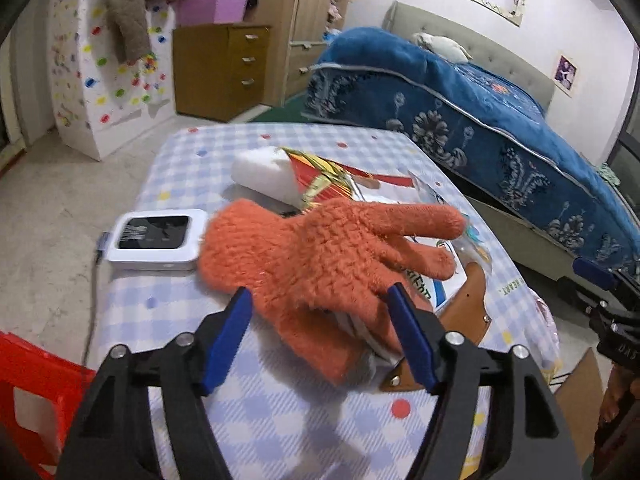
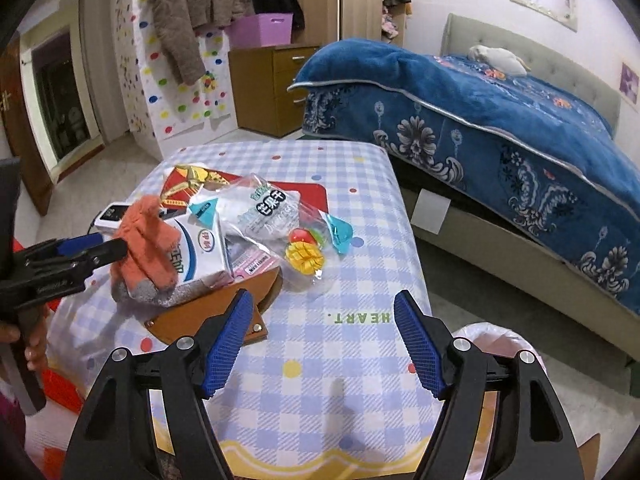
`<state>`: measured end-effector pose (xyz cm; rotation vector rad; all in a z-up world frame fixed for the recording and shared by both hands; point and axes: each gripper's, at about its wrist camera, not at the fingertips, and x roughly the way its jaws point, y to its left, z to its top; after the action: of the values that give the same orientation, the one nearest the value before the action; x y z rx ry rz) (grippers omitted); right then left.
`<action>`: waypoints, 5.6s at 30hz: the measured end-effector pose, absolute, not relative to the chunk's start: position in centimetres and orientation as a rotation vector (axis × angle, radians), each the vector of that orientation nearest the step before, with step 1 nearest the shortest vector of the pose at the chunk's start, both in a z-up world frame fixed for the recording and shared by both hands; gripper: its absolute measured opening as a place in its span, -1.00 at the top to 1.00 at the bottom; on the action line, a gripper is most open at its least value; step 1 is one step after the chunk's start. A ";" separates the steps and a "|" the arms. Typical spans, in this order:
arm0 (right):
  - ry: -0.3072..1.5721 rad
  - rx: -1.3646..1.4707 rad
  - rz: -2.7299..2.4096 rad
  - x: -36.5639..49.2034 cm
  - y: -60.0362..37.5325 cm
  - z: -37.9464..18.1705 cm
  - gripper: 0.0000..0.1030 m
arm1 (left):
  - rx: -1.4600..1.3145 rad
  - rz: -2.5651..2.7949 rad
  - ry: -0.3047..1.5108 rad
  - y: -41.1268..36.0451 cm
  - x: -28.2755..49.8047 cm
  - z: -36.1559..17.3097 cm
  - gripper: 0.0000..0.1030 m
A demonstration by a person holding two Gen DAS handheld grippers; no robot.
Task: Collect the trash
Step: 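Move the left gripper back to the table and grasp the orange glove, then lift the orange glove with the left gripper while the right gripper grasps a clear plastic bag, then carry glove and plastic bag over the wastebasket and open both grippers to drop them, then return both grippers to the table toward the brown leather sheath and milk carton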
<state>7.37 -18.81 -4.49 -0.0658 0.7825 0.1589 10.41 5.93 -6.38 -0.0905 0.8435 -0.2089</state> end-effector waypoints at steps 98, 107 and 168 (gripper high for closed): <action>0.796 0.291 -0.206 -3.5 -42.4 -9.4 0.80 | 0.298 -0.841 0.729 -29.1 4.2 -5.4 0.78; 0.835 0.314 -0.217 -1.0 -44.0 -12.2 0.72 | 0.342 -0.828 0.781 -31.6 6.9 -7.6 0.49; 0.859 -0.049 0.237 6.3 -17.2 -6.9 0.08 | 0.081 -0.084 0.901 3.6 7.3 -10.6 -0.46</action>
<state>6.25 -17.16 -6.91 -0.0488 0.8591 0.2366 7.30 3.59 -10.58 0.0809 0.9013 -0.0837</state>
